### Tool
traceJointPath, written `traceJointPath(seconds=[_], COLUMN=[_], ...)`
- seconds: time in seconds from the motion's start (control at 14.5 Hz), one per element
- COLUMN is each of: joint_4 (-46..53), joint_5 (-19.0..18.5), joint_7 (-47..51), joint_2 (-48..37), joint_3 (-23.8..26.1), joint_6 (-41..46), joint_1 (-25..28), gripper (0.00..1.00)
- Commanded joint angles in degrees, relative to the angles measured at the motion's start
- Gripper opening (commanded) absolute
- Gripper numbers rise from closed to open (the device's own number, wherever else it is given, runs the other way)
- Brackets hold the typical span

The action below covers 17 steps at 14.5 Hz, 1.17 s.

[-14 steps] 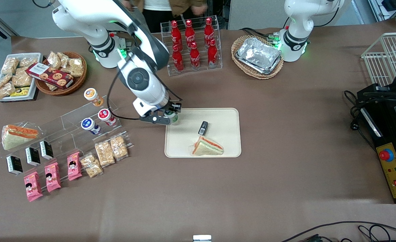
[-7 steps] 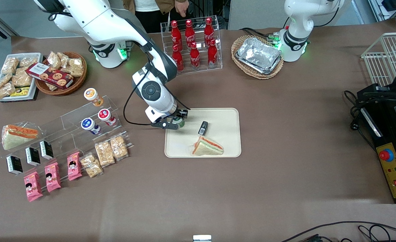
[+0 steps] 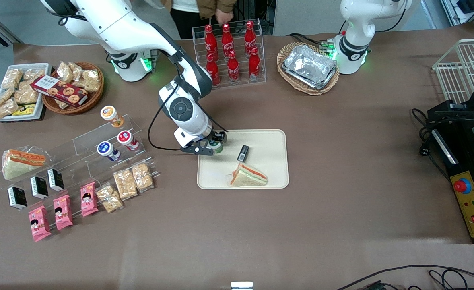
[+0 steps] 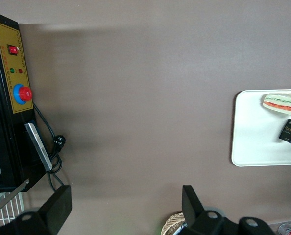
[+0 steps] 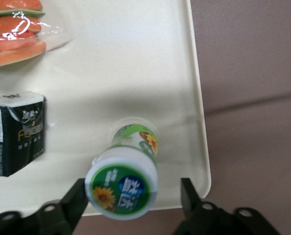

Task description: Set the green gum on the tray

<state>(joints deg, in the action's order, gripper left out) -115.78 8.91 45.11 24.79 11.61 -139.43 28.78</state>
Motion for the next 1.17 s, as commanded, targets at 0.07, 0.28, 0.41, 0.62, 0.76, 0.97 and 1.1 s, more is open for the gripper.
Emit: traceJointPath(seconds=[0.07, 0.28, 0.41, 0.62, 0.76, 0.97, 1.1], joint_4=[0.5, 1.1, 1.4, 1.4, 1.5, 3.6, 7.7], joint_5=[0.7, 0.0, 0.0, 0.0, 0.0, 0.0, 0.0], joint_7=[0.5, -0.8, -4.9, -9.1, -14.9, -19.3, -22.1], joint_2=[-0.9, -5.5, -9.5, -15.2, -19.6, -24.5, -25.2], joint_3=[-0.4, -1.4, -1.4, -1.4, -1.4, -1.4, -1.4], joint_6=[-0.3, 4.8, 9.2, 15.7, 20.2, 28.6, 35.7], joint_1=[-0.1, -2.1, -5.1, -10.8, -15.5, -20.4, -23.8], gripper=[1.00, 1.00, 1.00, 1.00, 1.00, 1.00, 1.00])
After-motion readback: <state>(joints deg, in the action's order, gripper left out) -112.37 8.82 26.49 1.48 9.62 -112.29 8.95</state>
